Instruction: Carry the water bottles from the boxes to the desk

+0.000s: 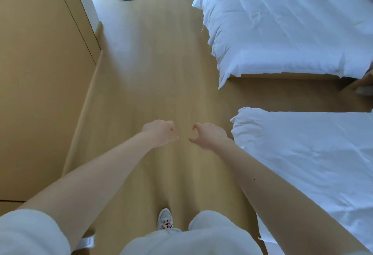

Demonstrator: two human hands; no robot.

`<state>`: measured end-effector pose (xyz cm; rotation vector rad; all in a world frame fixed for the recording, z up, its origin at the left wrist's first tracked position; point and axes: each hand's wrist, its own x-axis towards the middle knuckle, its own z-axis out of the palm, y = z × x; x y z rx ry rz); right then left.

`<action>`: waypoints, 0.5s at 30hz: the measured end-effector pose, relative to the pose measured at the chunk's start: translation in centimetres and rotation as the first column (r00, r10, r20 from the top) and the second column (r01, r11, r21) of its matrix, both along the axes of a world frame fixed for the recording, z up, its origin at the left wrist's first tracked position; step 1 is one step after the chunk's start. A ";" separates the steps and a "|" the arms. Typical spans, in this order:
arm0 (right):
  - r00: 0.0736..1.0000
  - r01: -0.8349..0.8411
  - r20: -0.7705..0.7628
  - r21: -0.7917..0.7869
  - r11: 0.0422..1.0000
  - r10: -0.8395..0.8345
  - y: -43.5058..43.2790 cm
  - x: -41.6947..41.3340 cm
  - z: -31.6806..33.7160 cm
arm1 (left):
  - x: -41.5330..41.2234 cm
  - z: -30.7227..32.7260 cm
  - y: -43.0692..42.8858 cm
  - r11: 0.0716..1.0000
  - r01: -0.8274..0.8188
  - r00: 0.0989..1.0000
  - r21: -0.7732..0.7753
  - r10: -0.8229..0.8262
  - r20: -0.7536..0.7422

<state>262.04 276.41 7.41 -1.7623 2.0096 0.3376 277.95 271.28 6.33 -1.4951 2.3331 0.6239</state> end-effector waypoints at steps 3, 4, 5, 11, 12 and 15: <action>1.000 -0.020 -0.002 0.001 1.000 0.020 -2.8 0.3 0.1 | 0.6 -0.1 -2.5 1.000 -0.020 1.000 0.007 0.020 -0.012; 1.000 -0.029 -0.002 0.003 1.000 0.029 -3.8 0.4 0.0 | 0.8 -0.1 -3.4 0.999 -0.033 0.999 0.009 0.033 -0.014; 0.999 -0.039 -0.002 0.004 0.999 0.039 -4.8 0.4 -0.1 | 0.9 -0.2 -4.3 0.999 -0.044 0.999 0.012 0.044 -0.014; 0.996 -0.081 0.032 0.008 0.997 0.080 -12.4 -0.5 -1.2 | 0.3 -0.3 -10.9 0.996 -0.083 0.996 0.017 0.083 0.029; 0.995 -0.088 0.038 0.006 0.996 0.088 -13.9 -0.9 -1.4 | -0.1 -0.4 -12.3 0.997 -0.082 0.996 0.013 0.082 0.043; 0.993 -0.102 0.053 0.010 0.995 0.101 -18.9 -2.5 -1.8 | -1.7 0.0 -16.8 0.995 -0.096 0.992 0.002 0.095 0.083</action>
